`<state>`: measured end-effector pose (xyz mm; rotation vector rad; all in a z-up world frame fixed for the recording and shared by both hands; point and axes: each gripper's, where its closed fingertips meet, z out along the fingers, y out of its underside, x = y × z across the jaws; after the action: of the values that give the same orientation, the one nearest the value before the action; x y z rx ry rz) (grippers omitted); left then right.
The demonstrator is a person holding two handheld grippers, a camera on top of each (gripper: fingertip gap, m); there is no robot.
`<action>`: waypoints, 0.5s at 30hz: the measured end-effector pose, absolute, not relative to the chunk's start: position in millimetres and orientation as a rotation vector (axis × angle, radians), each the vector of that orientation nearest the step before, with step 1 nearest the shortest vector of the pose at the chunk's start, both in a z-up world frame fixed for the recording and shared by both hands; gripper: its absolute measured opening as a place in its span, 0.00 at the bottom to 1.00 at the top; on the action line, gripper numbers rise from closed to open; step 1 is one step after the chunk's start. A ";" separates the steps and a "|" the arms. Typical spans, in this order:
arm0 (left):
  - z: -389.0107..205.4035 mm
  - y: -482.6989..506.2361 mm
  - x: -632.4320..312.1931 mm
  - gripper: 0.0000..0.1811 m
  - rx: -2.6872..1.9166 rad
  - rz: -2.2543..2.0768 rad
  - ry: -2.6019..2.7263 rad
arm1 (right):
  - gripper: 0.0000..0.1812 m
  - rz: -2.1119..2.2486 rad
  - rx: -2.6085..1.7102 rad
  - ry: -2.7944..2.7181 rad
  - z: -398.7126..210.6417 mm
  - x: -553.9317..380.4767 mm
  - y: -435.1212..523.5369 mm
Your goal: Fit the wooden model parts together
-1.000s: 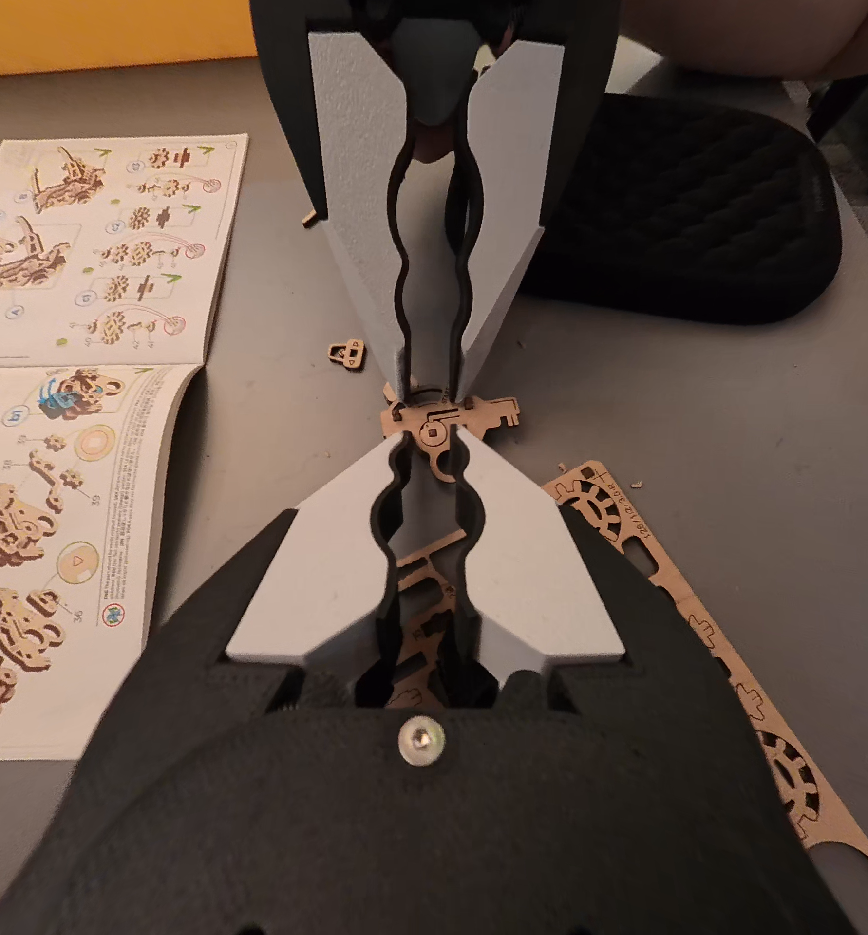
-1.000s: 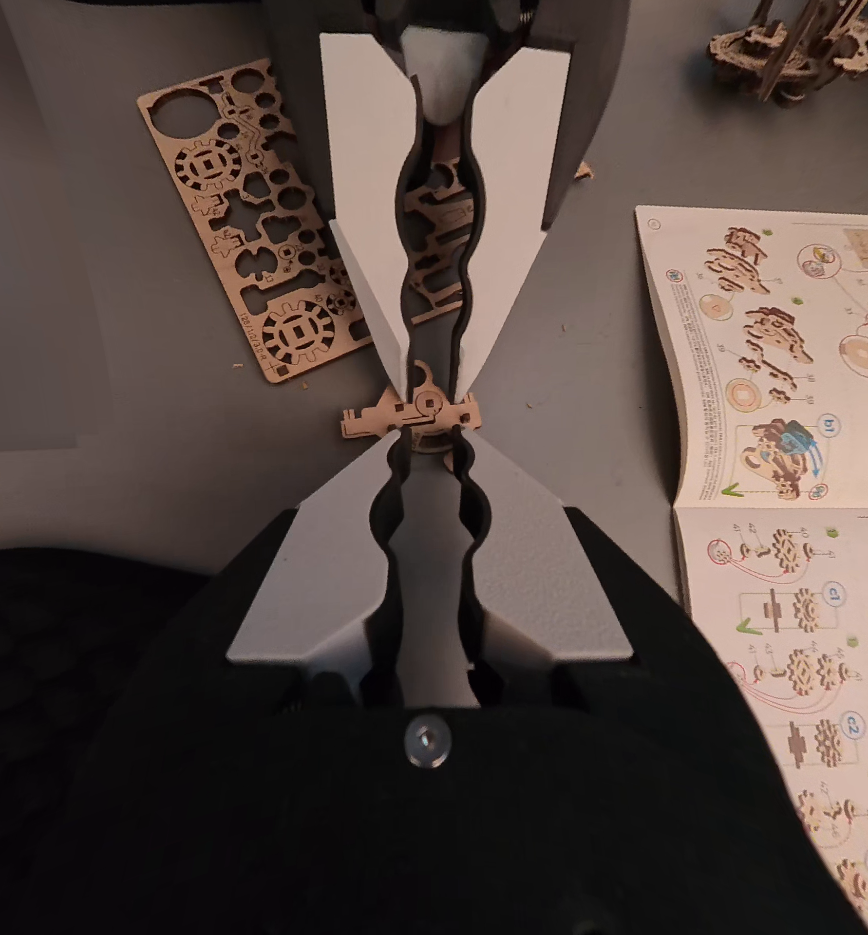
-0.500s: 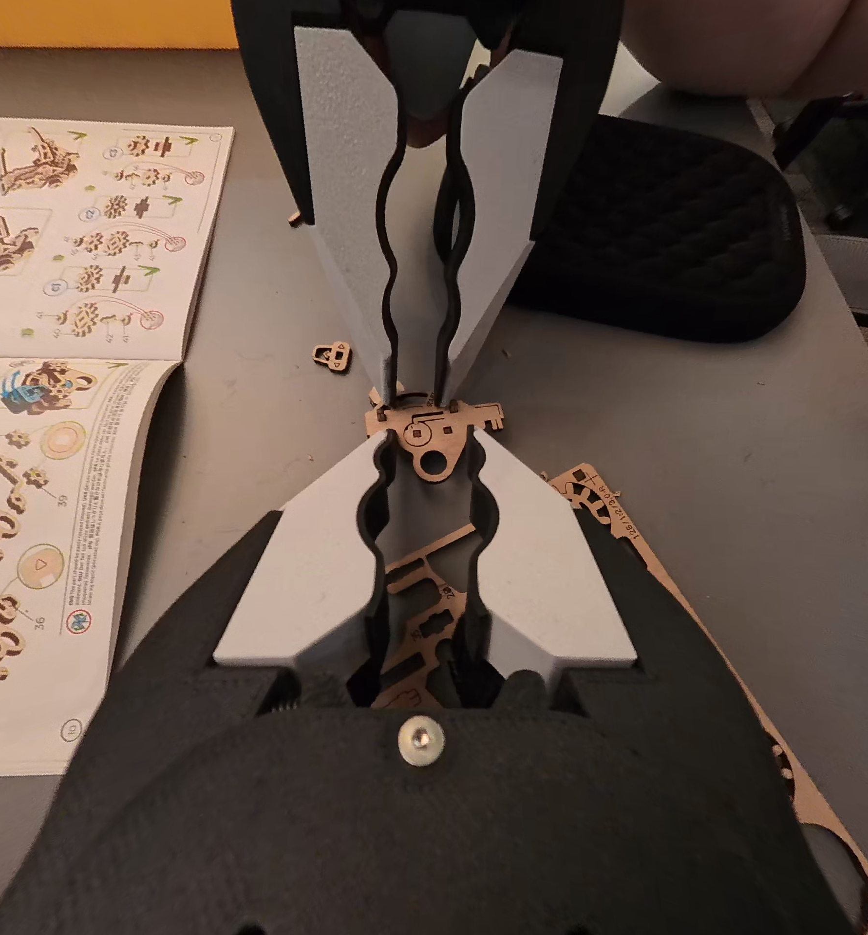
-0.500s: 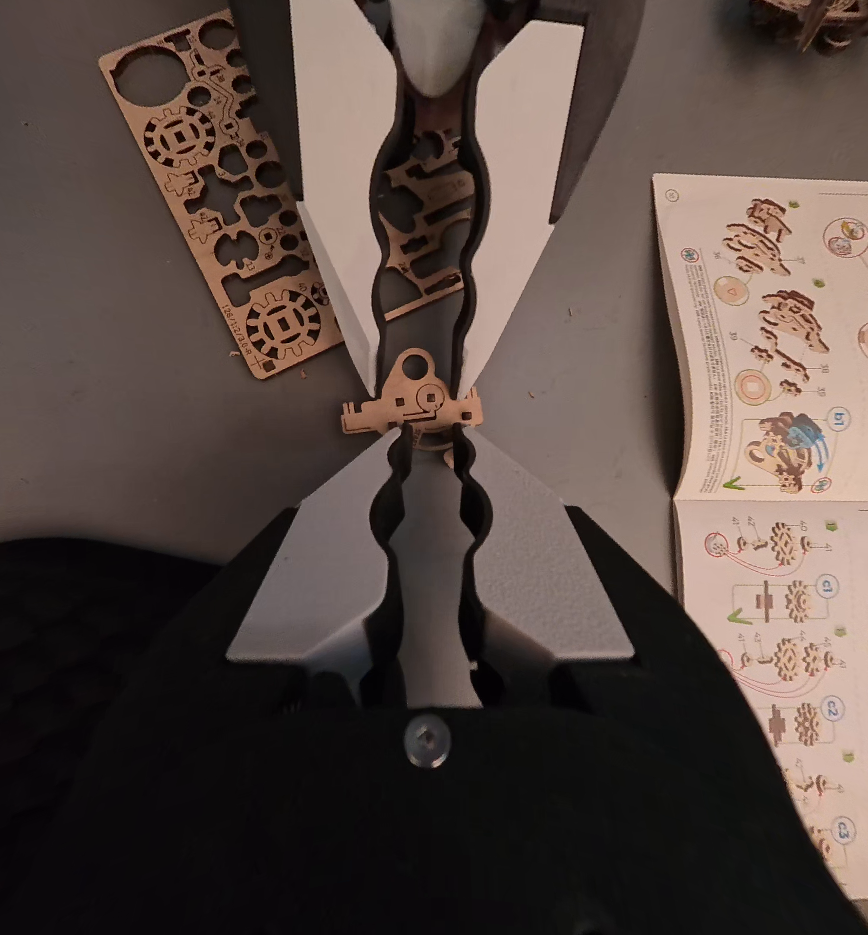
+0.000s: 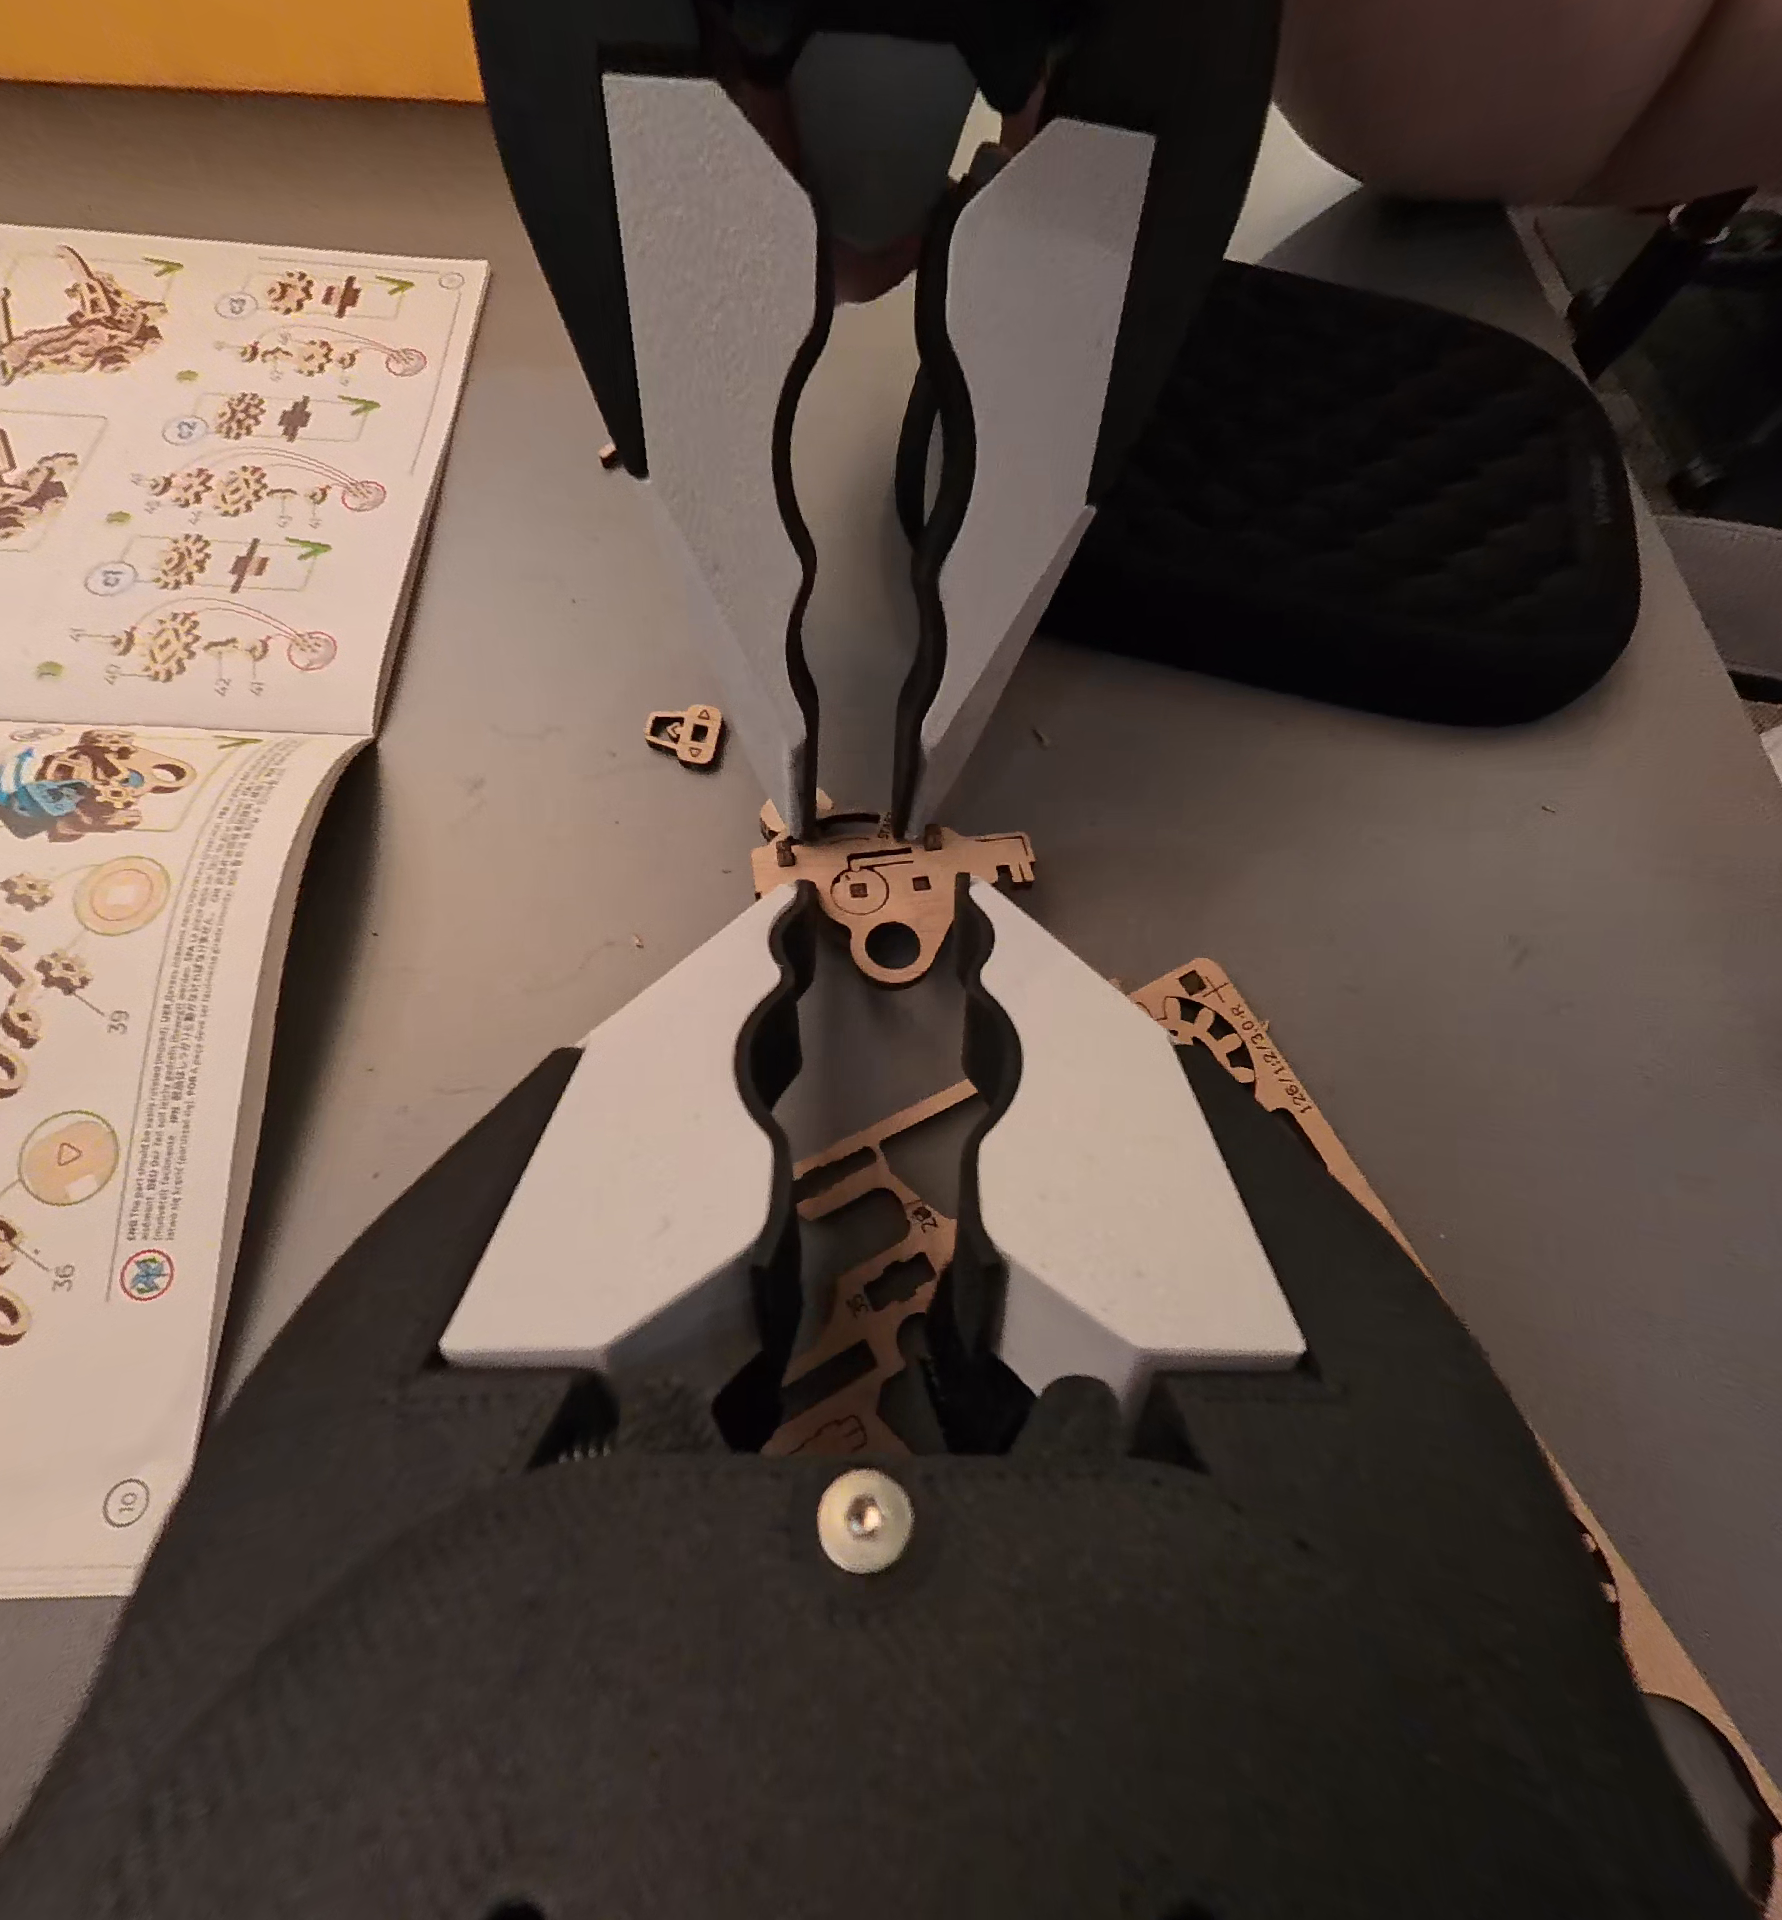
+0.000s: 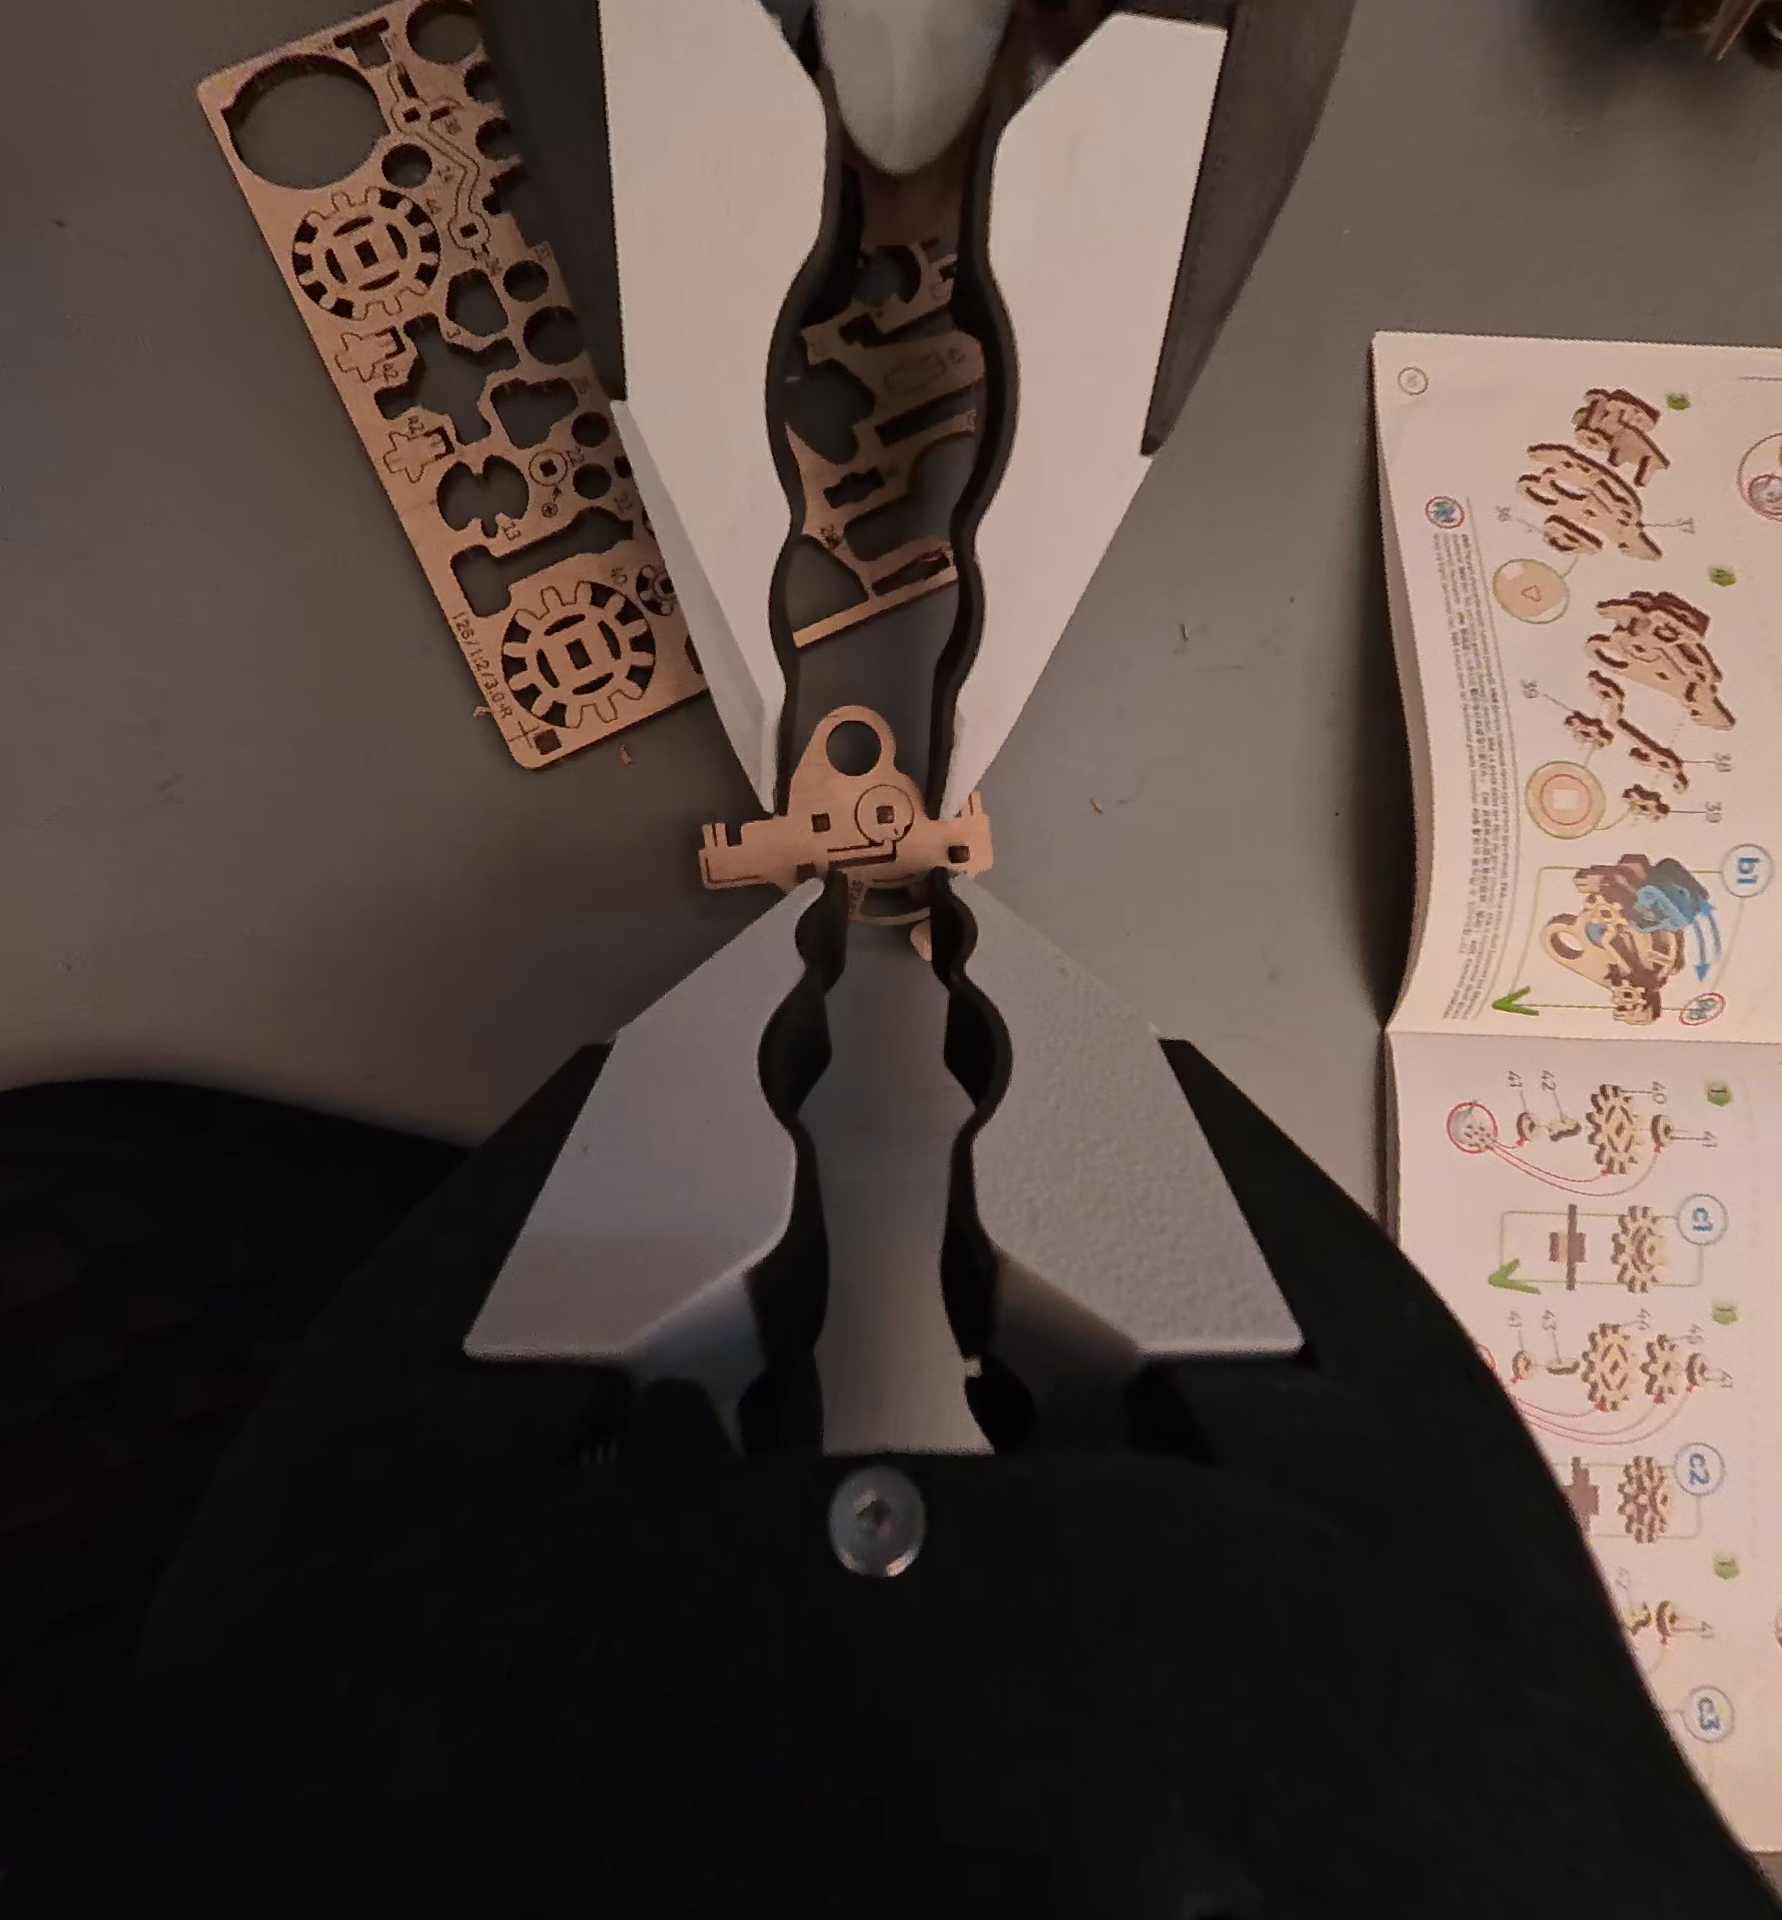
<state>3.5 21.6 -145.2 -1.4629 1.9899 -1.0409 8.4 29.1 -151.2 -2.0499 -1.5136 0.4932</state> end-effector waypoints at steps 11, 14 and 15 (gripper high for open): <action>-145.3 21.8 3.3 0.14 -1.466 -1.039 1.985 | 0.08 0.502 -2.033 -1.514 -150.9 7.7 28.9; -145.0 22.1 2.4 0.14 -1.472 -1.049 1.982 | 0.08 0.507 -2.025 -1.500 -150.9 6.8 28.9; -145.0 22.0 2.4 0.14 -1.473 -1.050 1.982 | 0.08 0.502 -2.022 -1.502 -150.9 6.7 28.8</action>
<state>2.4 22.0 -145.0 -1.4727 1.9815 -1.0497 6.7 28.8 -150.9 -2.0217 -1.5022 0.5016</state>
